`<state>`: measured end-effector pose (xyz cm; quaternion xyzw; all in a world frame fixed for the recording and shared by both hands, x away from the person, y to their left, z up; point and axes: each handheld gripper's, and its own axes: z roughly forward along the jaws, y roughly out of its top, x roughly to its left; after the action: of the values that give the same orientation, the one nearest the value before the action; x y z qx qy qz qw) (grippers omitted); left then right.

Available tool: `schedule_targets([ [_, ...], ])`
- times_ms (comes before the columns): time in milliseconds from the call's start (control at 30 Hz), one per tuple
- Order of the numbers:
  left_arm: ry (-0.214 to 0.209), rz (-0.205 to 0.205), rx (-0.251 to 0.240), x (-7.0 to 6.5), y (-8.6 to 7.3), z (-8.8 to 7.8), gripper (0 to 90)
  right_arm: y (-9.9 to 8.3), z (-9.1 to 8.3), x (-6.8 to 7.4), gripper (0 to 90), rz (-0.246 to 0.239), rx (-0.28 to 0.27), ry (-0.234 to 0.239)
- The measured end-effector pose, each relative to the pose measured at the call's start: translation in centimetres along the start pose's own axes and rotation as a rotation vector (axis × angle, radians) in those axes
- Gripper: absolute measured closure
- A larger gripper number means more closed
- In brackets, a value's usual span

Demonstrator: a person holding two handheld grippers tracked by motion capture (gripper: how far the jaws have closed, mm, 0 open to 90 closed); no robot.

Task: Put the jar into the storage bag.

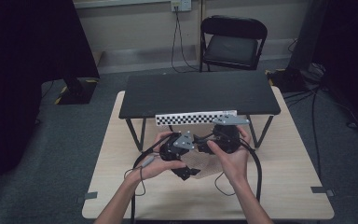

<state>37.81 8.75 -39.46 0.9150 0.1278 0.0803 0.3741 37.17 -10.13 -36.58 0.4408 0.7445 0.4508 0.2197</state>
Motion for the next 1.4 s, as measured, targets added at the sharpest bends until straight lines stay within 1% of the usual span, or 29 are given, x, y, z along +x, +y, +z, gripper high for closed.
schedule_targets([
  [67, 0.02, -0.015, -0.012, 0.1, 0.0, -0.1, 3.4, -0.1, -0.3, -0.2, 8.1, -0.001, -0.005, -0.01],
  [100, 0.037, -0.028, -0.029, 0.2, 0.0, -0.3, 3.2, -0.2, -0.6, -0.4, 8.1, 0.003, -0.009, -0.013],
  [133, 0.037, -0.028, -0.029, 0.2, 0.0, -0.3, 3.2, -0.2, -0.6, -0.4, 8.1, 0.003, -0.009, -0.013],
  [200, 0.037, -0.042, -0.032, 0.2, -0.1, -0.4, 3.2, -0.4, -0.9, -0.8, 7.8, 0.007, -0.012, -0.018],
  [233, 0.038, -0.041, -0.031, 0.2, -0.1, -0.6, 3.4, -0.4, -1.0, -0.9, 7.8, 0.01, -0.012, -0.02],
  [300, 0.047, -0.05, -0.04, 0.1, -0.1, -1.0, 3.6, -0.6, -1.2, -1.3, 5.9, 0.02, -0.011, -0.034],
  [333, 0.056, -0.062, -0.048, 0.1, -0.1, -1.2, 3.5, -0.6, -1.3, -1.4, 4.9, 0.021, -0.009, -0.04],
  [367, 0.065, -0.066, -0.052, 0.0, -0.1, -1.4, 3.4, -0.7, -1.3, -1.5, 4.7, 0.023, -0.009, -0.044],
  [400, 0.075, -0.07, -0.058, -0.1, -0.1, -1.7, 3.4, -0.9, -1.5, -1.8, 4.3, 0.038, -0.015, -0.053],
  [500, 0.116, -0.085, -0.072, -0.2, -0.3, -2.4, 3.4, -1.1, -1.7, -2.1, 3.7, 0.048, -0.021, -0.058],
  [600, 0.142, -0.094, -0.075, -0.1, -0.6, -2.9, 3.4, -1.5, -2.1, -2.4, 3.1, 0.049, -0.015, -0.059],
  [700, 0.174, -0.117, -0.075, 0.0, -1.1, -3.4, 3.4, -1.8, -2.6, -2.5, 2.4, 0.043, -0.018, -0.077],
  [767, 0.178, -0.146, -0.084, 0.0, -1.7, -3.9, 3.3, -2.3, -3.2, -2.9, 2.6, 0.043, -0.028, -0.091],
  [833, 0.182, -0.158, -0.079, 0.0, -2.4, -4.3, 2.9, -2.5, -3.5, -3.0, 2.5, 0.047, -0.035, -0.092],
  [867, 0.193, -0.168, -0.076, 0.0, -2.6, -4.6, 2.9, -2.7, -3.7, -3.2, 2.4, 0.054, -0.045, -0.094],
  [933, 0.207, -0.204, -0.088, 0.0, -3.0, -5.0, 2.8, -3.1, -4.0, -3.7, 2.2, 0.077, -0.055, -0.1],
  [967, 0.225, -0.227, -0.096, 0.0, -3.3, -5.3, 2.8, -3.5, -4.4, -4.1, 2.2, 0.091, -0.057, -0.11],
  [1033, 0.239, -0.253, -0.099, 0.0, -3.7, -5.5, 2.7, -3.9, -4.7, -4.5, 2.5, 0.103, -0.055, -0.123],
  [1133, 0.266, -0.286, -0.098, -0.3, -4.4, -5.5, 2.7, -4.5, -5.5, -5.1, 3.3, 0.103, -0.051, -0.142],
  [1200, 0.269, -0.299, -0.096, -0.5, -5.0, -5.6, 2.7, -5.0, -6.2, -5.6, 3.3, 0.102, -0.051, -0.155],
  [1267, 0.284, -0.316, -0.096, -0.6, -5.6, -5.6, 2.8, -5.6, -7.0, -6.1, 3.3, 0.11, -0.048, -0.178],
  [1333, 0.304, -0.336, -0.095, -0.6, -6.2, -5.8, 2.8, -6.1, -7.7, -6.7, 3.4, 0.114, -0.04, -0.197],
  [1400, 0.34, -0.371, -0.1, -0.5, -6.9, -5.8, 2.6, -6.7, -8.3, -7.2, 3.3, 0.129, -0.032, -0.218],
])
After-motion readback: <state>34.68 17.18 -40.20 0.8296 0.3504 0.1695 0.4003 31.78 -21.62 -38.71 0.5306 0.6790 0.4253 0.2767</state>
